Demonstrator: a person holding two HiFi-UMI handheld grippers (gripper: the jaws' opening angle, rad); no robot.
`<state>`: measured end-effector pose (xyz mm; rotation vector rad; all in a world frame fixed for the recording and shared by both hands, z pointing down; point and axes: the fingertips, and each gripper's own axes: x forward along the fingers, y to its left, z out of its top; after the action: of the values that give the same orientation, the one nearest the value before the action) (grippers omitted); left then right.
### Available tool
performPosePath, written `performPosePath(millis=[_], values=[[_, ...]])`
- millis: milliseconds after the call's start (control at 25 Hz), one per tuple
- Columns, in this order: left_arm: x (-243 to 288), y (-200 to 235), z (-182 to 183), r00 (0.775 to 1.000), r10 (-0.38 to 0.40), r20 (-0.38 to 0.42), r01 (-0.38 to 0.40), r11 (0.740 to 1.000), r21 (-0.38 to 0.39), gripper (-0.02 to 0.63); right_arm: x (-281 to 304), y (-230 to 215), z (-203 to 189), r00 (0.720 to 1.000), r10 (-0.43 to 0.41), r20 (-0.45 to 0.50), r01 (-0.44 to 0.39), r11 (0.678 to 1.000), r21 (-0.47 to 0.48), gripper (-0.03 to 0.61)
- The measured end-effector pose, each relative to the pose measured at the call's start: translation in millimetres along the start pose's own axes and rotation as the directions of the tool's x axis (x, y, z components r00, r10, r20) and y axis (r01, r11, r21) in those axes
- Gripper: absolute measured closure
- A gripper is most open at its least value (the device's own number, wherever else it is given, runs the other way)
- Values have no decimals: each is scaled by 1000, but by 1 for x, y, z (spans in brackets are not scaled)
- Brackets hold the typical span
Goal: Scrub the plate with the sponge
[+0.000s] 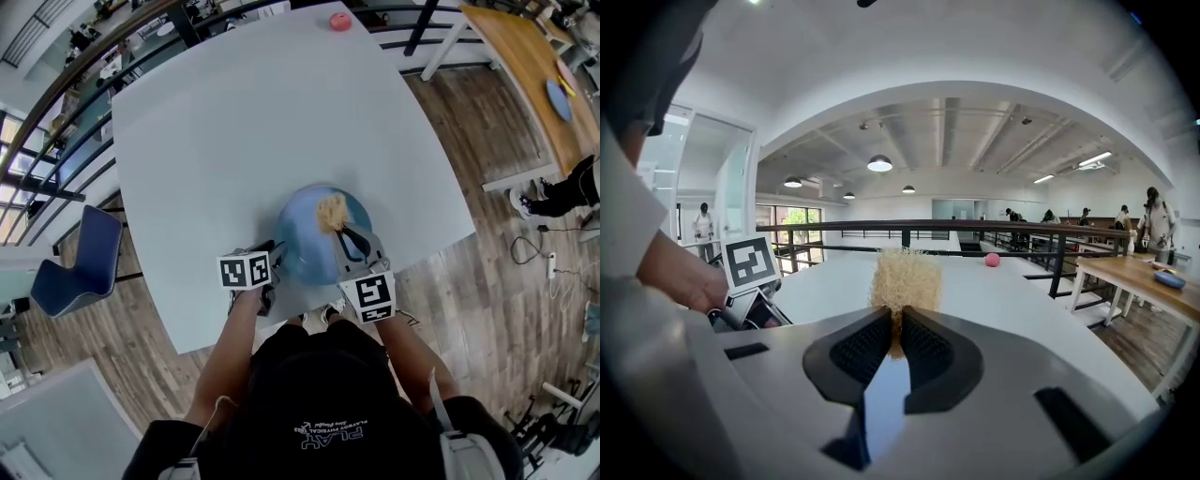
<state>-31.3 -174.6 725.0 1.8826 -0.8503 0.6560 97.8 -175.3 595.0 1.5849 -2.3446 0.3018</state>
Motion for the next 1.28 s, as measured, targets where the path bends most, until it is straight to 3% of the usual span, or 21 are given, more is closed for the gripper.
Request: performPosePath(millis=[520,1040,1280], values=[[19,-3,-9,998,-26,-58,20,995,-96,479,5,-6,-3,1000,19,-9,-19,1000,16,534],[23,5,-12,997,32,-75,-43,989,-144,558,8,-10,-3,999,32,-9,-31,999,26,534],[22,6,-13,997,33,-74,-45,984,-171,563,9,-5,-5,999,42,-12,-42,999,26,534]])
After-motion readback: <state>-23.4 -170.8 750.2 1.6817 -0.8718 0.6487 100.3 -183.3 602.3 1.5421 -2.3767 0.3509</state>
